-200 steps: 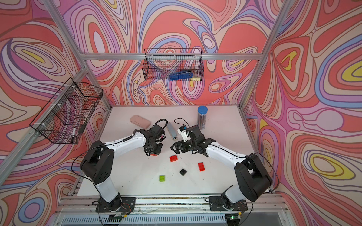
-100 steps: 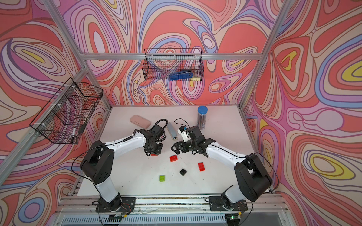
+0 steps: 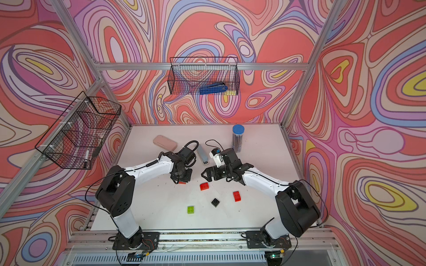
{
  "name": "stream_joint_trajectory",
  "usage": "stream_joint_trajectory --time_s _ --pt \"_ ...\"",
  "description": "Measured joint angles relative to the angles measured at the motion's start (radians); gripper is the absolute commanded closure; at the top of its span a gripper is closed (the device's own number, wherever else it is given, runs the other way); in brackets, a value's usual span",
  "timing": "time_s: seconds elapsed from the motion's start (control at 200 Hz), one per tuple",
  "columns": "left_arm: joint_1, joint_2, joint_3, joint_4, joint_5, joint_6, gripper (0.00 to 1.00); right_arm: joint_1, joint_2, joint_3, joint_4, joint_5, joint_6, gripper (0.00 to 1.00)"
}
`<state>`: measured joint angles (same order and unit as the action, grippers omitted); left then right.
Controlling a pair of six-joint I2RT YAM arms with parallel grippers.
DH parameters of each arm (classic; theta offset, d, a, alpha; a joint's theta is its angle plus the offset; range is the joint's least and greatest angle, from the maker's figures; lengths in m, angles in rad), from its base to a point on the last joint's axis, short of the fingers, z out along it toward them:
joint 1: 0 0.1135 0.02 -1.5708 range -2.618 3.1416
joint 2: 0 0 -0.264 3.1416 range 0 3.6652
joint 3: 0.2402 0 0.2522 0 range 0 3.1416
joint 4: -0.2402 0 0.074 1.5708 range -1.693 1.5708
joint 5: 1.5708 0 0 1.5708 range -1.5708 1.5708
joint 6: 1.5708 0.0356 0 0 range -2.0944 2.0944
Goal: Assemble the letter s with lego
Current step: Assemble the lego brick with the lego brick.
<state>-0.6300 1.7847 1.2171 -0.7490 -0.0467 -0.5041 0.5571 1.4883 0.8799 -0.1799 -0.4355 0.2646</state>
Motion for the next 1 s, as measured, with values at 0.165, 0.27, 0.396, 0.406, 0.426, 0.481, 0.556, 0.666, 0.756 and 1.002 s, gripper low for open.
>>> stream_joint_trajectory --time_s 0.165,0.27,0.396,0.406,0.426,0.481,0.556,0.666,0.756,1.002 --pt "-0.016 0.005 0.0 0.006 -0.01 -0.01 0.67 -0.002 0.0 -0.011 0.002 0.0 0.0 0.02" --pt "-0.028 0.005 0.0 0.008 -0.013 -0.009 0.68 -0.002 0.0 -0.018 0.001 0.0 0.0 0.02" --pt "-0.032 0.011 0.0 0.01 -0.018 -0.006 0.68 -0.002 0.0 -0.018 0.001 0.001 0.0 0.02" --pt "-0.032 0.013 0.0 0.011 -0.018 -0.005 0.68 -0.002 0.0 -0.018 0.001 0.001 0.0 0.02" --pt "-0.032 0.015 0.0 0.011 -0.018 -0.005 0.68 -0.002 0.0 -0.018 0.001 0.001 0.0 0.02" --pt "-0.032 0.016 0.0 0.012 -0.018 -0.005 0.68 -0.002 0.0 -0.018 0.001 0.001 0.0 0.02" --pt "-0.033 0.02 0.0 0.013 -0.018 -0.005 0.68 -0.002 0.0 -0.018 0.001 0.002 0.0 0.02" --pt "-0.035 0.023 0.0 0.014 -0.021 -0.005 0.68 -0.002 -0.001 -0.019 0.0 0.002 -0.001 0.02" --pt "-0.035 0.023 0.0 0.014 -0.021 -0.003 0.68 -0.002 -0.005 -0.023 -0.007 0.003 -0.001 0.02" --pt "-0.03 0.022 0.003 0.016 -0.019 0.022 0.57 -0.007 -0.017 -0.023 -0.018 0.006 -0.005 0.02"
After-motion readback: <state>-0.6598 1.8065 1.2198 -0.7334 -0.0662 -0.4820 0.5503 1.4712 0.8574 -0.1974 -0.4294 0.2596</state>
